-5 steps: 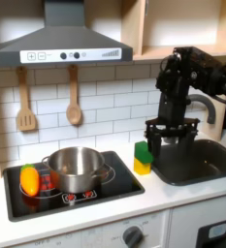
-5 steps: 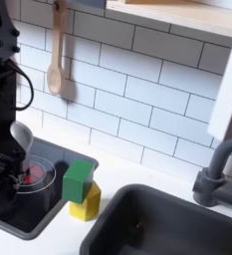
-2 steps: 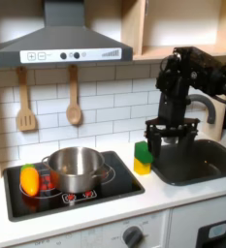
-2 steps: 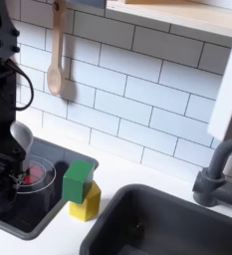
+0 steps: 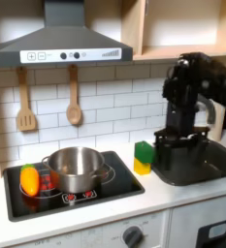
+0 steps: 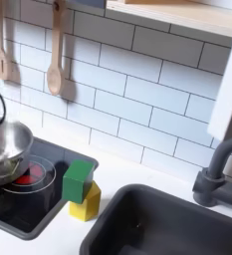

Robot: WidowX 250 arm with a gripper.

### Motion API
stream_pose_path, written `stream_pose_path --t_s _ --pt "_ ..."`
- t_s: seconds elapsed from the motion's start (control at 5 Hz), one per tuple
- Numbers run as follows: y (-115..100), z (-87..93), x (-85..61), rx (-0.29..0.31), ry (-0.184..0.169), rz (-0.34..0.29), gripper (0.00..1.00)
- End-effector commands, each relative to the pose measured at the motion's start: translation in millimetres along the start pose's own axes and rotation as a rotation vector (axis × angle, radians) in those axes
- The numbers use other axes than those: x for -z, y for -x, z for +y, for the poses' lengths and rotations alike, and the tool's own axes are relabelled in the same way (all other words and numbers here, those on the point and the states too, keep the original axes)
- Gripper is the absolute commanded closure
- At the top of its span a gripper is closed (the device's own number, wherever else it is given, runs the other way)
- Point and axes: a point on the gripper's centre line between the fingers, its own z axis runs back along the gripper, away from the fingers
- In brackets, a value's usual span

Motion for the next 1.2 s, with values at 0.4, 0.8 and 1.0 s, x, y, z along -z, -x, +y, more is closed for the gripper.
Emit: stream_pose_path --t_s 0.4,0.8,1.0 --pt "69.0 -58.1 10.3 0.009 -0.017 0.04 0.0" --pt "77.5 -54.3 34.1 0.022 -0.089 0.087 0.0" --pt "77.0 -57.2 43.1 0.013 -0.084 0.088 0.0"
